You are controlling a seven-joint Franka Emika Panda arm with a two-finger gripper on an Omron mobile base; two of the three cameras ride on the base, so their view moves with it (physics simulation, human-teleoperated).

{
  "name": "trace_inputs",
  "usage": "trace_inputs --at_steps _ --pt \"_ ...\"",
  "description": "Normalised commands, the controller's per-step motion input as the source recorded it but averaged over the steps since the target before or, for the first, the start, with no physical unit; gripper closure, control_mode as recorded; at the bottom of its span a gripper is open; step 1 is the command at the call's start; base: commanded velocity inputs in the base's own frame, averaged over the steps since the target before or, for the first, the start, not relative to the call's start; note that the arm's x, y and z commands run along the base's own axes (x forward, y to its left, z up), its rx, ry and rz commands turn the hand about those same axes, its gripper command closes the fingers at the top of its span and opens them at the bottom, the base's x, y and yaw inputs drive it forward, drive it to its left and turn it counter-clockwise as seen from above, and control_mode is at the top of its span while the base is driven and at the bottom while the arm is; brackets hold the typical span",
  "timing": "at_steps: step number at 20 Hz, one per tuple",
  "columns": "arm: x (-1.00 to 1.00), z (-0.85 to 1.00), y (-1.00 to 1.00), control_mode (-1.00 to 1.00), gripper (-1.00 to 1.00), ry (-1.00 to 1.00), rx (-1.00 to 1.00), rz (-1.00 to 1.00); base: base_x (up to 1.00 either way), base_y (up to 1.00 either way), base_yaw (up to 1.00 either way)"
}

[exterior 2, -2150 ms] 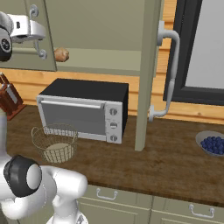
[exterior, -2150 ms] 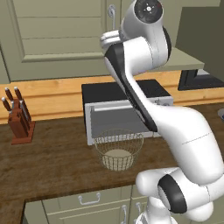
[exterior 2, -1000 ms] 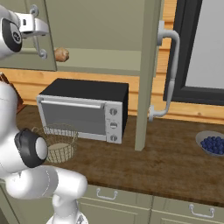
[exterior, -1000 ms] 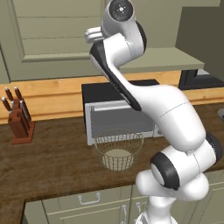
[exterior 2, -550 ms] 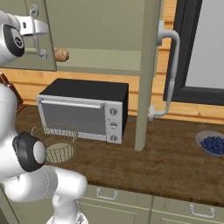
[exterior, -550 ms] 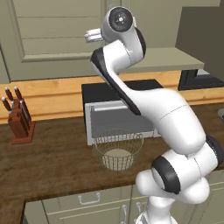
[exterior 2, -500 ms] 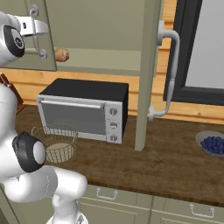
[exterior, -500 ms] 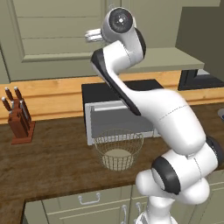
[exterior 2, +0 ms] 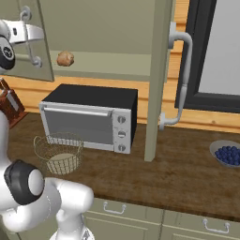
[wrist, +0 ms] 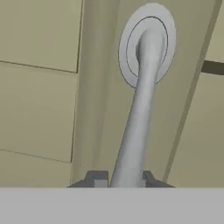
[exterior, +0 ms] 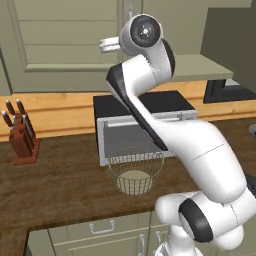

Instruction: Open the cabinet, pick up the bread from the cabinet and place it in the basket. Then move the basket to the dining counter.

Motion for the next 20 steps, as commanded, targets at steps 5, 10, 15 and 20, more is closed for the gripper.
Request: trace_inputs --at_steps 5,10,15,20 --pt "-1.0 0.04 0.31 -1.0 1.0 -0.01 0.0 -0.03 0.0 0.0 0.0" --pt "-1.0 0.0 0.62 -1.0 1.0 -0.08 0.0 -0.06 0.0 0.0 0.0" --pt "-1.0 0.0 0.72 -1.0 1.0 -0.01 0.03 -0.09 0.0 0.0 0.0" --pt "-0.97 -0.01 0.82 -1.0 -1.0 0.0 0.04 -0.11 0.0 0.0 0.0"
